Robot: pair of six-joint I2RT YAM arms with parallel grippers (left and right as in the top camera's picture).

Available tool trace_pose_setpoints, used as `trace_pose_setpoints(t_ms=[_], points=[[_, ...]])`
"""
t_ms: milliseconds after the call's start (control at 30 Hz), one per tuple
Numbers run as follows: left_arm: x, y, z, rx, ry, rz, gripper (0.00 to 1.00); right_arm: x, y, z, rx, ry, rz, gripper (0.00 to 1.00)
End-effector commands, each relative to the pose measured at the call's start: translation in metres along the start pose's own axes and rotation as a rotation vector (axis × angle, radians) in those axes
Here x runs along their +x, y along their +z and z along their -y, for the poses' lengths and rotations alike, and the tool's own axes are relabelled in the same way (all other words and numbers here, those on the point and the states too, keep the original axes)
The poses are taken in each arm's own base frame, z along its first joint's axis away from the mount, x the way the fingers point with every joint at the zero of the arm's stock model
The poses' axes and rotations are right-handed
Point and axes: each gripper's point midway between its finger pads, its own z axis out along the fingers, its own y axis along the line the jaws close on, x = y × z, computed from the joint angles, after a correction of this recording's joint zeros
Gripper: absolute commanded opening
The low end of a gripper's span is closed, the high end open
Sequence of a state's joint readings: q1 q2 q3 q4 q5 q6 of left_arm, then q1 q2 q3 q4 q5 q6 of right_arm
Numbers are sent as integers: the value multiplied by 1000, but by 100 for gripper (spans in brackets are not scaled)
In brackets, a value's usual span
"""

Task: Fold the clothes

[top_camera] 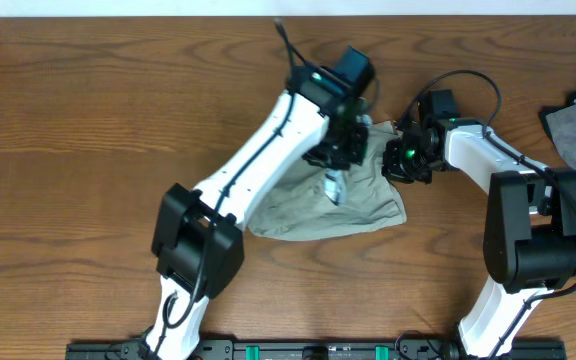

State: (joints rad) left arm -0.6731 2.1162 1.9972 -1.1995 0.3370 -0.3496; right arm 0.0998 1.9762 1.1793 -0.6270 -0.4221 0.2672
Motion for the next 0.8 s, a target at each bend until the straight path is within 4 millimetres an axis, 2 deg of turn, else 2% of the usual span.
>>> trace_pose_setpoints(t_ms=[0, 67, 133, 167, 267, 400, 567, 667, 767], points=[[2, -11, 19, 27, 4, 40, 11, 13, 15, 29, 125, 27, -47, 1], [1, -9, 24, 35, 2, 49, 17, 13, 15, 29, 125, 28, -47, 1], [-1, -9, 29, 42, 13, 59, 44, 13, 15, 29, 125, 28, -48, 1], [-1, -8, 30, 44, 18, 61, 50, 14, 15, 29, 126, 29, -50, 1], [-1, -9, 29, 43, 17, 61, 52, 16, 14, 32, 139, 34, -58, 2], [-4, -16, 18, 37, 1, 68, 52, 17, 7, 50, 190, 92, -60, 1], [-14, -35, -22, -51, -29, 108, 52, 10, -23, 66, 180, 148, -44, 1], [-12, -46, -60, -150, -54, 96, 52, 2, -48, 49, 92, 75, -9, 4], [-11, -52, -92, -181, -109, 70, 53, -2, -74, -1, -112, -131, 40, 14]])
